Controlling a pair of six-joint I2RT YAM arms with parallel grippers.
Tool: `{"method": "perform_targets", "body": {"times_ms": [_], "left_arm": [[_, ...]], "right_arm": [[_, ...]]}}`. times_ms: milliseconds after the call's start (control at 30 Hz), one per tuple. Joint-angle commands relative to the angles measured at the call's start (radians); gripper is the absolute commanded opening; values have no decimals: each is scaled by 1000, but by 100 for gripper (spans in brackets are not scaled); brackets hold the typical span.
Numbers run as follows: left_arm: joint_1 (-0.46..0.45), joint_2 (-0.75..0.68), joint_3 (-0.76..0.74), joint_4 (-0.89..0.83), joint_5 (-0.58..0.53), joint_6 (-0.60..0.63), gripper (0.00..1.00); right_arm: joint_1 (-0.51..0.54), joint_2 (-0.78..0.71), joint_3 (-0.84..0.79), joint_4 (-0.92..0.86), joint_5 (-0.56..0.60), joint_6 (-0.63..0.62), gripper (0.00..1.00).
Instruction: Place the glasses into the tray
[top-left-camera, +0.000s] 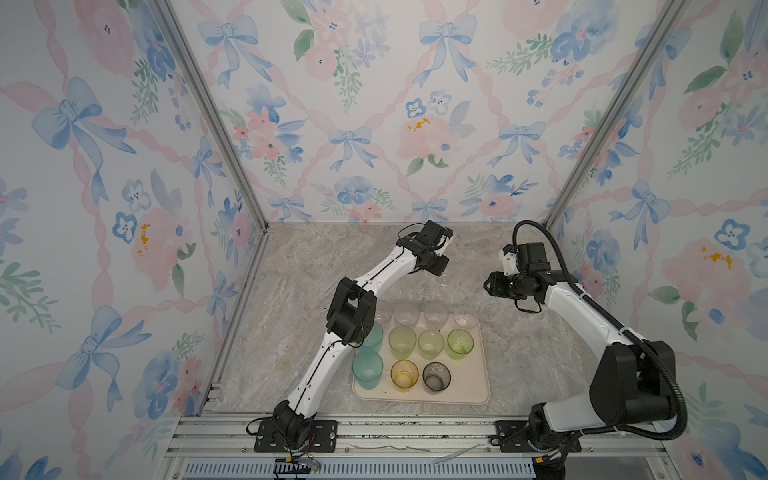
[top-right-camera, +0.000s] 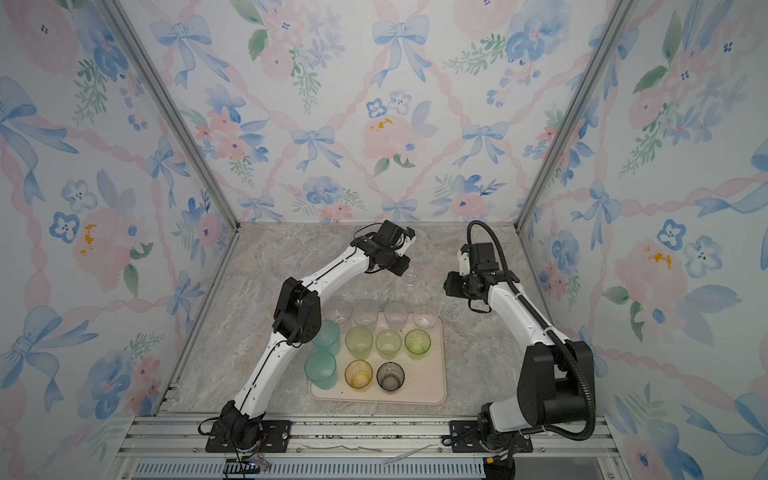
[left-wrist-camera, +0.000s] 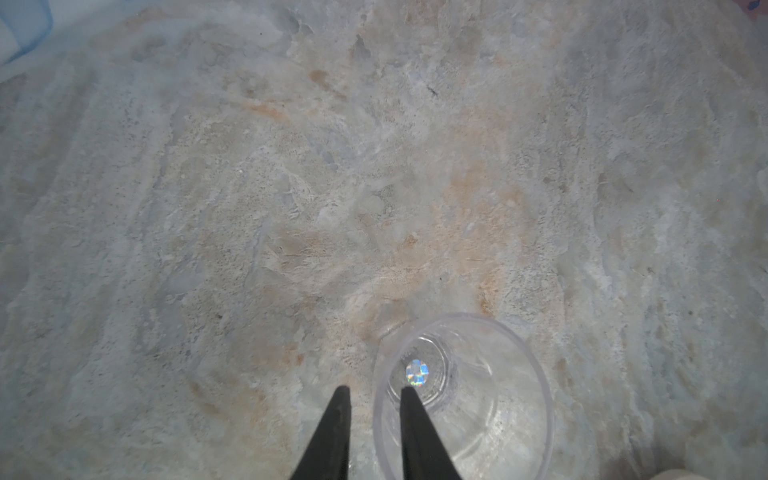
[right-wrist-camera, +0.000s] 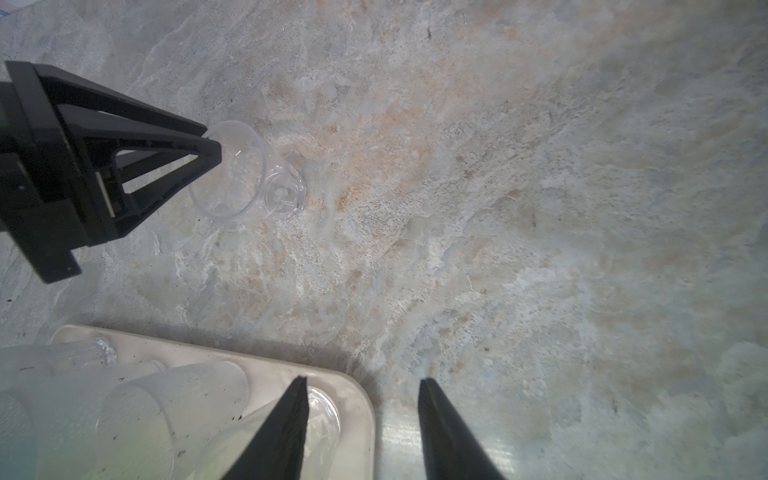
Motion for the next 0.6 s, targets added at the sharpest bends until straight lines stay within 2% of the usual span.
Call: {"method": "perform_targets", "body": {"times_ms": [0, 333, 567], "left_arm": [[-4, 26, 29, -21, -5, 22, 24], [-3, 37, 33, -29, 2, 28, 16], [-1, 45, 34, -40, 4, 33, 14]], "right_arm": [[-12, -5, -15, 14, -15, 8, 47], [-22, -2, -24, 20, -19, 8, 47], [-25, -6, -26, 20, -22, 8, 47]]}}
